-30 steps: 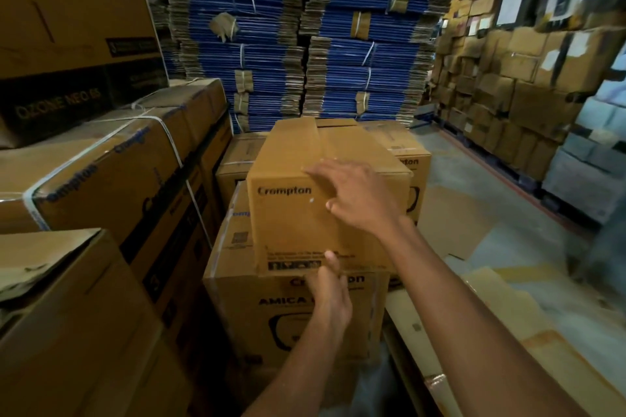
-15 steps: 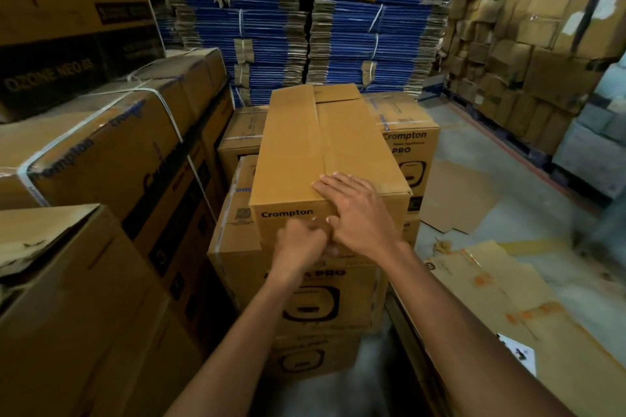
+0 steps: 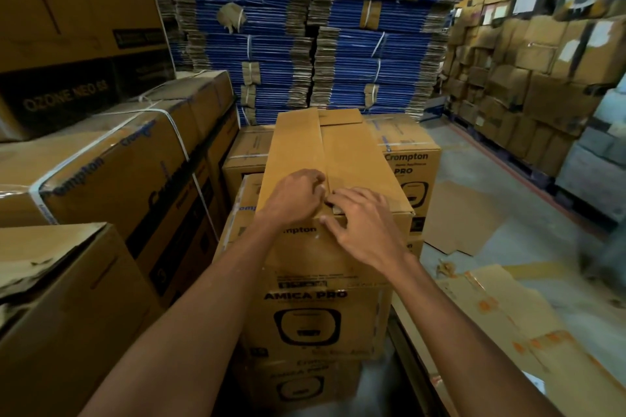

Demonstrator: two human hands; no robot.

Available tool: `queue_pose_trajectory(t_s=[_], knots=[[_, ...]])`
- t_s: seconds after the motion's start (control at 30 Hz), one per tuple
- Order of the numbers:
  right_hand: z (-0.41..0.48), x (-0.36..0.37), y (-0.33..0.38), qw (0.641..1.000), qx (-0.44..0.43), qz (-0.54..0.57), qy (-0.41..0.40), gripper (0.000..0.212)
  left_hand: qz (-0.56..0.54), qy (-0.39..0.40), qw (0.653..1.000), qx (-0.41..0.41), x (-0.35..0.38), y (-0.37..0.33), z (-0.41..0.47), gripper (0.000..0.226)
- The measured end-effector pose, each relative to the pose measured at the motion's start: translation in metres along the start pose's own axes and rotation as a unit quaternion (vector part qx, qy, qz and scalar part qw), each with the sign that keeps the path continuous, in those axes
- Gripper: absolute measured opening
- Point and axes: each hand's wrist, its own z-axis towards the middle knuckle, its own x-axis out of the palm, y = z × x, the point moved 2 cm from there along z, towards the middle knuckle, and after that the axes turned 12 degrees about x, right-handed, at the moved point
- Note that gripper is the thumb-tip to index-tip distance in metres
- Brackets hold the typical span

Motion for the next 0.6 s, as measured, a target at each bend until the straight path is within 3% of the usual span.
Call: queue_pose_trajectory(t_s=[0.17, 0.33, 0.37, 0.43, 0.53, 0.6], knots=[[0.007, -0.002, 0.003, 0.999, 0.014, -0.027, -0.013, 0.048, 0.061, 0.066, 0.996, -0.011, 0.009, 0.01, 0.005, 0.048], [0.016, -0.008, 0.011, 0.998, -0.011, -0.068, -0.008, 0.028, 0.09, 0.057, 0.994, 0.007, 0.011, 0.015, -0.003, 0.051], [0.018, -0.011, 0.01, 0.997, -0.027, -0.073, -0.008, 0.032, 0.088, 0.056, 0.995, 0.003, 0.01, 0.015, -0.004, 0.053], [0.023, -0.025, 0.002, 0.996, -0.045, -0.063, -0.034, 0.04, 0.083, 0.065, 0.994, -0.005, 0.011, 0.014, -0.004, 0.061], [0.032, -0.045, -0.019, 0.995, -0.019, -0.031, -0.098, 0.034, 0.097, 0.08, 0.992, -0.008, 0.009, 0.01, 0.0, 0.075], [0.033, -0.048, -0.022, 0.995, -0.003, -0.039, -0.092, 0.032, 0.093, 0.093, 0.991, 0.01, 0.007, 0.006, 0.004, 0.079]])
